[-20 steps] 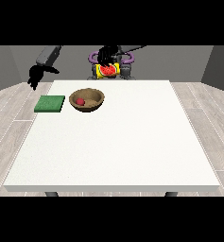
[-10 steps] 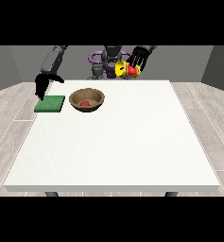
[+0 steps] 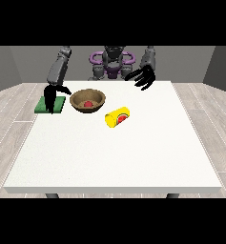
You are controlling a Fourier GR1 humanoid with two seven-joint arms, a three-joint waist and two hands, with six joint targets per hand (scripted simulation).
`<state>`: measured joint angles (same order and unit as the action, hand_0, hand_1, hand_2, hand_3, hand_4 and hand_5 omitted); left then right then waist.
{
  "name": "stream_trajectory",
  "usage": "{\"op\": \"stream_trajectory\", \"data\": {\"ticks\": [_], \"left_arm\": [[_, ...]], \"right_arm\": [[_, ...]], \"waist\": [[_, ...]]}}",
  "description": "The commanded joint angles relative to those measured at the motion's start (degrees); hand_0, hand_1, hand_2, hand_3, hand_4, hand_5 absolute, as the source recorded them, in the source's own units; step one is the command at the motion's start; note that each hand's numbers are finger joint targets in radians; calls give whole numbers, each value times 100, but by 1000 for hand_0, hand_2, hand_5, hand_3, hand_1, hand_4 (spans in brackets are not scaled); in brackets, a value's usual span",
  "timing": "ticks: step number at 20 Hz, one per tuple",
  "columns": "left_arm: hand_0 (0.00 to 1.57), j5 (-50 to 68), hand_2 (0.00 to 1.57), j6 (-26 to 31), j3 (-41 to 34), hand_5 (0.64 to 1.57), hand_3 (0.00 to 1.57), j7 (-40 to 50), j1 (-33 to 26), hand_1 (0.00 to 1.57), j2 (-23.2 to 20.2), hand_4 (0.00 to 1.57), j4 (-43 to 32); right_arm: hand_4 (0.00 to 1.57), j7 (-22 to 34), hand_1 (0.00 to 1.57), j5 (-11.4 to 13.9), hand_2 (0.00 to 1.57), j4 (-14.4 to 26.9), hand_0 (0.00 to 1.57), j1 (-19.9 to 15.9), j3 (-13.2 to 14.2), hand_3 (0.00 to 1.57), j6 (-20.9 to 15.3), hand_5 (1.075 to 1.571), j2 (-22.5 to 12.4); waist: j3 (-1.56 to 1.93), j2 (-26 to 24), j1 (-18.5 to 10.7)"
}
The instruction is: Pick the cup and pour the ball into the bowl, then pick the bowl and place it on the pad
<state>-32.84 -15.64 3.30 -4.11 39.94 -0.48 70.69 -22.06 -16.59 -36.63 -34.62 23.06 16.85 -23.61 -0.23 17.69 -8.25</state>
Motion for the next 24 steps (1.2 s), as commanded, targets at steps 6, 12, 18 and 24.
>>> {"op": "stream_trajectory", "data": {"ticks": [6,12,18,24], "left_arm": [[0,1424,0,283,-742,1519,0,-1443,-620,0,15,0,-1023],[0,1485,0,228,-575,1533,0,-853,-609,0,43,0,-811],[0,1535,0,379,-115,1554,0,-720,-693,0,42,0,-175],[0,1489,0,782,-191,1558,0,-653,-288,0,-93,0,259]], "right_arm": [[111,562,0,222,0,-503,0,-81,-602,0,-437,1541,733],[82,359,0,330,0,-21,0,255,-693,0,-195,1543,667],[258,-373,0,235,0,708,0,213,-439,0,-223,1549,765],[151,-588,0,11,0,687,0,74,-155,0,-267,1525,681]], "waist": [[18,-315,635],[24,-713,672],[28,-305,180],[32,268,-285]]}}
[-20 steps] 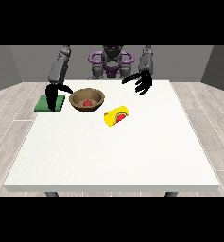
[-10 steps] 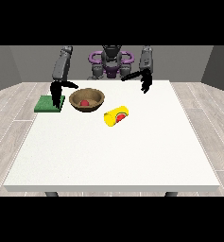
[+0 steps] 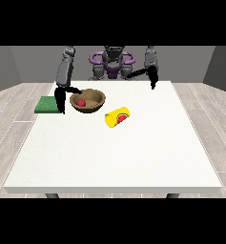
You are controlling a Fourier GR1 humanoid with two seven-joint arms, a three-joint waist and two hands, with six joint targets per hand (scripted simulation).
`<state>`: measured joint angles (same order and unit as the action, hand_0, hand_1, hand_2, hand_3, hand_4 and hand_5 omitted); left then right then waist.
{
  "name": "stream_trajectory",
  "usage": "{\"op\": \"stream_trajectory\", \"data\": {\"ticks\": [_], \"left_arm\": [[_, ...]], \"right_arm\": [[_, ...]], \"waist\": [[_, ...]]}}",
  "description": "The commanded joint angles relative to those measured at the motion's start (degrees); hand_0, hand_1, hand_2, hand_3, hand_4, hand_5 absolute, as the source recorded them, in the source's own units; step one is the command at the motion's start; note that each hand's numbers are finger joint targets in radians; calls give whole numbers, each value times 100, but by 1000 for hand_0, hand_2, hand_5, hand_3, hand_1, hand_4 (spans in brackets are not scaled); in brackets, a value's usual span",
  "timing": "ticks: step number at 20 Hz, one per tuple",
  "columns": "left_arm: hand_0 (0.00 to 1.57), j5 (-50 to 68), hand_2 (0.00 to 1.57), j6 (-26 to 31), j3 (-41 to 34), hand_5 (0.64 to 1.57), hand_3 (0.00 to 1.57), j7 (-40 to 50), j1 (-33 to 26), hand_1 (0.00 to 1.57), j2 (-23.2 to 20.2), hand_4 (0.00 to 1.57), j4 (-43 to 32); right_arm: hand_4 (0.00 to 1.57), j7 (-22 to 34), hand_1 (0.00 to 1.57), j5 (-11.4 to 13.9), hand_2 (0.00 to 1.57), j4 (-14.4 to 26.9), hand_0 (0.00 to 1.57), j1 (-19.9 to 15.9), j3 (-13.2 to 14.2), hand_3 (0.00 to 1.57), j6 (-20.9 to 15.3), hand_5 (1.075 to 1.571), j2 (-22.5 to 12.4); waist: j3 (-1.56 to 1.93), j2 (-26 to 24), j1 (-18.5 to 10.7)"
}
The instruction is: Pick the cup and pour the ball into the bowl, then pick the bowl and place it on the pad
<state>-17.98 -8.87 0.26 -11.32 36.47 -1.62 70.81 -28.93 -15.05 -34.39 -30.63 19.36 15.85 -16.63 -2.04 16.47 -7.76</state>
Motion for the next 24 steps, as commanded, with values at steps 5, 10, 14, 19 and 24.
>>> {"op": "stream_trajectory", "data": {"ticks": [5,10,14,19,24], "left_arm": [[0,-8,0,111,197,1562,0,416,88,0,153,0,123],[0,113,0,290,-13,1564,0,277,-386,0,-76,0,-157],[0,247,0,419,-236,1564,0,243,-176,0,-306,0,-57],[0,236,0,361,-77,1567,0,307,-241,0,-74,0,55],[0,446,0,584,-312,1569,0,164,-338,0,-314,0,-87]], "right_arm": [[244,308,0,-65,0,192,0,-121,-22,0,-414,1532,569],[347,1134,0,-186,0,116,0,-401,-15,0,-723,1546,551],[366,677,0,-76,0,272,0,-484,-156,0,-919,1547,910],[960,1294,1571,496,1571,672,1571,-108,-467,1571,-1566,1556,541],[1034,1830,1571,539,1571,589,1571,-367,-479,1571,-1883,1551,316]], "waist": [[208,-63,-336],[204,-712,-105],[206,-413,-50],[201,-434,-169],[200,-611,-120]]}}
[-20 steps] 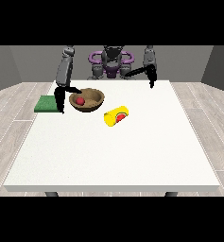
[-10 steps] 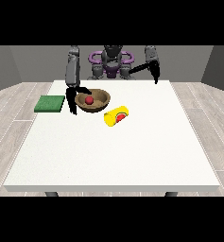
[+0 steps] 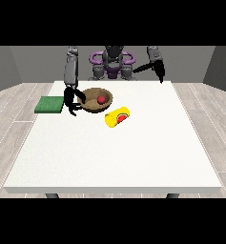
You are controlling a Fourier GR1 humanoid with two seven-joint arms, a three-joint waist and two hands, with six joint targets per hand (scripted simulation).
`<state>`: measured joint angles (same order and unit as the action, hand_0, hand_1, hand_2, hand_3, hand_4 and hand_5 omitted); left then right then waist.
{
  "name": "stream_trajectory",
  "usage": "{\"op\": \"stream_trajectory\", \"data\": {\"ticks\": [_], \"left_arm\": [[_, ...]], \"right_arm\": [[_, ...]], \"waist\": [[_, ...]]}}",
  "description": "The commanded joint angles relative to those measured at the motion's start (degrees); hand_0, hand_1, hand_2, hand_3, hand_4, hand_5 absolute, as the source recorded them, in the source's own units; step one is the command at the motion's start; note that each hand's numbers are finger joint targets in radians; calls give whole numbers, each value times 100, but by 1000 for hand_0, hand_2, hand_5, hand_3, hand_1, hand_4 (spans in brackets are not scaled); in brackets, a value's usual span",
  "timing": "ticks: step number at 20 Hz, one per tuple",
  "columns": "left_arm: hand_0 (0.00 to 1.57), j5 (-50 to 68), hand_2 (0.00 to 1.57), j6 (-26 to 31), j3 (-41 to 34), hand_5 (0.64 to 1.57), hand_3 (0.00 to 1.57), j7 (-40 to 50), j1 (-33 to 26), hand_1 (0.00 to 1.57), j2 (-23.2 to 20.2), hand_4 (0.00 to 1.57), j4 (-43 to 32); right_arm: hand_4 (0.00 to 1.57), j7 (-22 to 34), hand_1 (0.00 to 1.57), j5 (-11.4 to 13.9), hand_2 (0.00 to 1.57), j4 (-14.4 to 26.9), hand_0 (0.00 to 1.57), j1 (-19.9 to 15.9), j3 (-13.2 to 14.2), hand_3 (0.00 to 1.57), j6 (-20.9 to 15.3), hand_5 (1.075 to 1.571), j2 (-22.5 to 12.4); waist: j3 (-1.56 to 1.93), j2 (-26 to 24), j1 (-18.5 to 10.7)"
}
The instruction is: Pick the cup and pour the ball into the bowl, then pick the bowl and place it on the pad
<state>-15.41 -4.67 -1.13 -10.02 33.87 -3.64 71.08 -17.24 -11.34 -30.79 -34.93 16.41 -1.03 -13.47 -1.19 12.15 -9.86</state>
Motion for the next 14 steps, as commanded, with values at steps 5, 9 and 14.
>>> {"op": "stream_trajectory", "data": {"ticks": [5,9,14], "left_arm": [[0,239,0,7,-470,1570,0,-114,-316,0,-252,0,-431],[0,297,0,129,-468,1570,0,-103,-449,0,-330,0,-372],[0,273,0,40,-539,1570,0,-161,-500,0,-399,0,-464]], "right_arm": [[1019,1284,1571,325,1571,32,1571,-267,-404,1571,-513,1554,60],[1039,1831,1571,160,1571,22,1571,-503,-292,1571,-208,1559,-225],[1067,2248,1571,24,1571,-183,1571,-662,-152,1571,-14,1552,-701]], "waist": [[117,-524,429],[120,-657,403],[120,-731,607]]}}
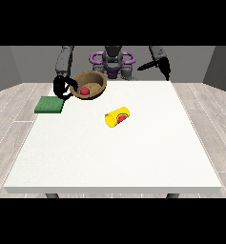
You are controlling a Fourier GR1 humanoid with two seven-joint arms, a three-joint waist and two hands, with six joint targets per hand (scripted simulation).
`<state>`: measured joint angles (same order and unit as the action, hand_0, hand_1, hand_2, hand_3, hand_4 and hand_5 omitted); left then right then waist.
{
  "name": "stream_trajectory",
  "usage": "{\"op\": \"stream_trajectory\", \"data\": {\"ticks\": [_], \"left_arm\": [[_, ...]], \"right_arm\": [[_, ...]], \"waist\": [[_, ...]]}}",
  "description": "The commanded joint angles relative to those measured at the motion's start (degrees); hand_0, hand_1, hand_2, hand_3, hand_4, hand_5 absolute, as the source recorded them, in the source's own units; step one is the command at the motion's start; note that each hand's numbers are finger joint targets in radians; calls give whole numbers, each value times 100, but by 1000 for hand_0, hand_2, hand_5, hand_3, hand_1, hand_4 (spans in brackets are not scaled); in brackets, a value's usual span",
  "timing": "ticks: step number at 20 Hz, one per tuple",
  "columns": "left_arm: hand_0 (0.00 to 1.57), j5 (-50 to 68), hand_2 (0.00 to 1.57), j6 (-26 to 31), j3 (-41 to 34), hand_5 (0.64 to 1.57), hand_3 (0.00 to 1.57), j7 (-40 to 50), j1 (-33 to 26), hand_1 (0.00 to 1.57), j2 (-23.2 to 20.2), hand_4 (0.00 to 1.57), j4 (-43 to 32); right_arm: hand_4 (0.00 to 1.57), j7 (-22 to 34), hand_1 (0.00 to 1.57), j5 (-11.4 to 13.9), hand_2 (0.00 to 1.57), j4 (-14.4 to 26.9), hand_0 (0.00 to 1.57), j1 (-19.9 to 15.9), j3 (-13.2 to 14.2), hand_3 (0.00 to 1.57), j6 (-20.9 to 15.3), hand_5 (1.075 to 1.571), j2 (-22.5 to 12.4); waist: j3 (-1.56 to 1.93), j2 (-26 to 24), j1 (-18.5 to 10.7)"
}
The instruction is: Pick the cup and pour the ball into the bowl, then pick the bowl and place it on the pad
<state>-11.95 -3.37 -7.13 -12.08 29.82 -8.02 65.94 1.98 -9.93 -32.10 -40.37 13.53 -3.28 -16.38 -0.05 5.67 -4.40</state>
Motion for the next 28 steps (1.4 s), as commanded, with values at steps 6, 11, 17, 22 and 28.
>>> {"op": "stream_trajectory", "data": {"ticks": [6,11,17,22,28], "left_arm": [[0,-141,0,-347,23,1569,0,-22,-41,0,56,0,133],[0,-218,0,-568,132,1565,0,-652,-28,0,231,0,309],[0,-495,0,-994,382,1565,0,-705,101,0,530,0,472],[0,-515,0,-853,455,1565,0,-138,284,0,329,0,1415],[0,-601,0,-945,480,1563,0,-143,256,0,263,0,1917]], "right_arm": [[1062,191,1571,-560,1571,28,1571,23,591,1571,910,1560,-987],[1062,-276,1571,-765,1571,171,1571,169,847,1571,1485,1562,-1388],[1024,-466,1571,-1037,1571,446,1571,91,1165,1441,2061,1562,-1876],[1008,-1111,1571,-922,1571,890,1571,182,1343,1192,2368,1567,-2565],[1035,-1585,1571,-724,1571,994,1571,-72,1299,0,2404,1569,-2899]], "waist": [[9,327,153],[9,992,190],[14,1521,210],[22,2105,-24],[19,2621,100]]}}
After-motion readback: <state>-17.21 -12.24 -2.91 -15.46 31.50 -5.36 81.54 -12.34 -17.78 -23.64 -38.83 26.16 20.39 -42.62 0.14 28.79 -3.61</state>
